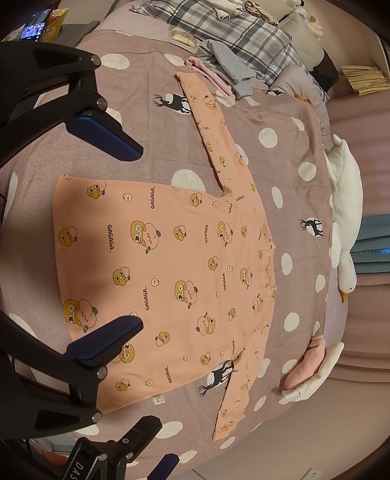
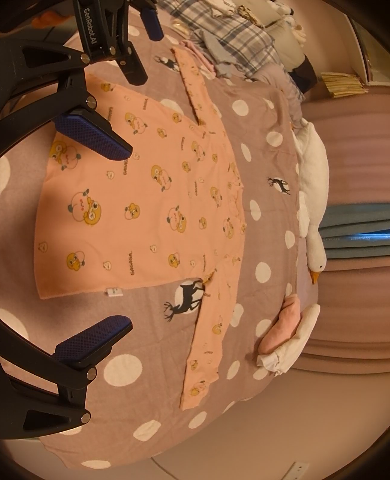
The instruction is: Fold small clothes
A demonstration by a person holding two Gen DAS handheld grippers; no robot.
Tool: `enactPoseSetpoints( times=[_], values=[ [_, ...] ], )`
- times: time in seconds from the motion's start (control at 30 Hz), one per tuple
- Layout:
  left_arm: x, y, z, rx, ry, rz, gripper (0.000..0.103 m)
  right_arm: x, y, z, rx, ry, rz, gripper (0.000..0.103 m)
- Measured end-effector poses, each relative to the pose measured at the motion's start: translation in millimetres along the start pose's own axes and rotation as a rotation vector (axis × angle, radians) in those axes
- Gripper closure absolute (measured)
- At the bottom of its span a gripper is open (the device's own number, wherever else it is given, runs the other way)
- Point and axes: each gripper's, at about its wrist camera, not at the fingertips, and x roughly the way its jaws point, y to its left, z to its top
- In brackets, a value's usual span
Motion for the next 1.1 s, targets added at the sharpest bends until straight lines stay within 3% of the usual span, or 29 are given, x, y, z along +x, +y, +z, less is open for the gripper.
enactPoseSetpoints(
  times=[0.57,0.63,0.73,0.87,0.97,1.1],
  values=[
    [10.6,3.0,0.1,-0.014,0.018,-0.025,0.000,0.9,0.4,-0.2,0.003,0.005,0.003,0.001],
    [20.6,8.3,-0.1,-0.052,0.047,-0.071,0.000,3.1,-1.6,-4.7,0.026,0.011,0.053,0.001],
    [38.6,16.6,-3.4,-0.106,0.100,-0.127,0.000,13.5,-10.7,-13.1,0.117,0.044,0.204,0.001],
    [67.1,27.1,-12.4,-0.210,0.196,-0.272,0.000,37.0,-40.8,-31.2,0.332,0.091,0.377,0.001],
    [81.7,32.6,-17.4,-0.309,0.243,-0.398,0.000,45.3,-70.5,-44.2,0.457,0.080,0.398,0.001],
    [94.1,28.3,-16.3,-0.331,0.283,-0.434,0.000,48.5,-117.1,-58.8,0.596,0.044,0.336,0.001]
  ],
)
